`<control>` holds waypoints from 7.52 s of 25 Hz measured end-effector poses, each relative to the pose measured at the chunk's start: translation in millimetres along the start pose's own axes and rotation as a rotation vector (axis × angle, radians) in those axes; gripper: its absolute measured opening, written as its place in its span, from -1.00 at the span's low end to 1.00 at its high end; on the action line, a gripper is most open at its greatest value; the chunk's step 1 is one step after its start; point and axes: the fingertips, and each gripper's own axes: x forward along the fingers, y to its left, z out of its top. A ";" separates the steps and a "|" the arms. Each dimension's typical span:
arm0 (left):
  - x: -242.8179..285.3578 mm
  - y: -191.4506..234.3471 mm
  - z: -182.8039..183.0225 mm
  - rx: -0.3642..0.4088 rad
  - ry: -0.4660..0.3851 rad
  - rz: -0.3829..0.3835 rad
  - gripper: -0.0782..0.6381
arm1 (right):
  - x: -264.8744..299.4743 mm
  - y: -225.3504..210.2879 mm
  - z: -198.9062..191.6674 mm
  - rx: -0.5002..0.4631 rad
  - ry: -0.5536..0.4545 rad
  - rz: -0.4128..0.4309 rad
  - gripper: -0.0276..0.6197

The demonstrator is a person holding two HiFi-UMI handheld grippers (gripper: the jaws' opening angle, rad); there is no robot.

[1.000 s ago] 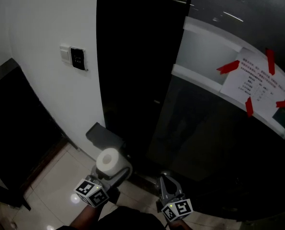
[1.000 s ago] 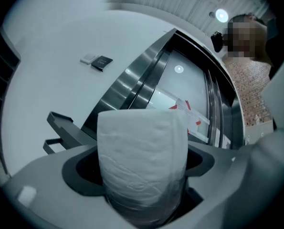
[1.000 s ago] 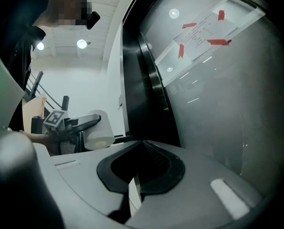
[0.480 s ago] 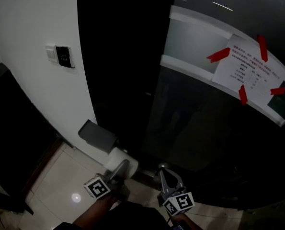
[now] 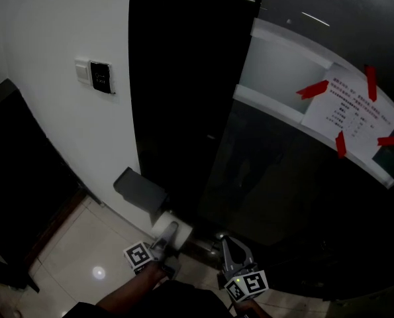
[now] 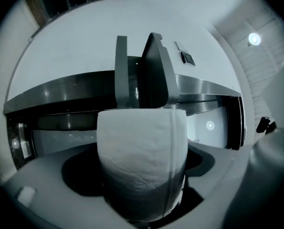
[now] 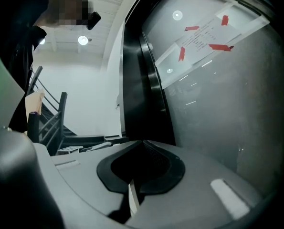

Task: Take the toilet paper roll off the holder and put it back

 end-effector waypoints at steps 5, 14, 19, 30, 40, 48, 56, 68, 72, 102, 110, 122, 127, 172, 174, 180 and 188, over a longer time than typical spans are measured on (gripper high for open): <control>2.7 13.0 11.4 0.006 -0.015 0.001 0.53 | -3.7 -8.5 0.1 0.006 -0.002 -0.025 -0.87; 7.8 19.0 22.7 0.021 -0.009 -0.010 0.53 | -0.8 -13.7 3.4 0.008 -0.003 -0.041 -0.87; 12.4 19.7 32.2 0.000 -0.028 -0.026 0.53 | 4.6 -14.8 3.6 0.008 -0.008 -0.040 -0.87; 11.4 23.4 57.3 0.010 -0.052 -0.032 0.53 | 17.1 -15.0 -2.2 0.023 -0.007 -0.034 -0.87; 4.6 24.8 72.9 0.009 -0.060 -0.038 0.53 | 35.3 -1.7 -3.0 0.018 -0.005 -0.001 -0.87; -0.5 22.9 106.3 0.004 -0.110 -0.041 0.53 | 39.1 4.3 -3.0 0.015 -0.001 -0.008 -0.87; -4.0 21.1 128.8 -0.011 -0.118 -0.048 0.53 | 41.4 9.7 -9.2 0.034 -0.006 -0.006 -0.87; -9.4 23.3 149.2 -0.030 -0.090 -0.056 0.53 | 54.3 28.5 -6.4 0.003 0.008 0.021 -0.87; -9.4 23.3 154.6 -0.021 -0.089 -0.062 0.53 | 53.1 26.9 -6.2 0.000 0.011 0.018 -0.87; -90.6 -54.0 151.1 0.858 -0.142 0.150 0.17 | 79.4 69.6 -6.0 0.010 0.021 0.287 -0.87; -91.8 -92.5 123.3 1.298 -0.131 0.275 -0.42 | 96.7 103.1 -8.6 0.037 0.033 0.396 -0.87; -103.3 -128.4 90.8 1.518 -0.175 0.303 -0.78 | 94.7 133.9 -19.9 0.002 0.059 0.472 -0.87; -105.6 -126.3 86.3 1.500 -0.158 0.292 -0.78 | 87.5 124.8 -21.7 0.014 0.056 0.442 -0.87; -389.5 -158.3 -5.7 1.314 -0.145 0.298 -0.77 | -140.6 326.2 -65.3 0.003 0.091 0.352 -0.87; -385.5 -154.0 -10.2 1.335 -0.143 0.304 -0.77 | -145.1 311.7 -56.3 0.003 0.067 0.325 -0.87; -367.9 -175.1 -36.1 1.257 -0.190 0.298 -0.78 | -166.0 275.0 -38.9 -0.019 0.039 0.272 -0.88; -364.6 -171.1 -43.8 1.311 -0.189 0.338 -0.78 | -167.2 262.9 -44.3 -0.012 0.054 0.291 -0.88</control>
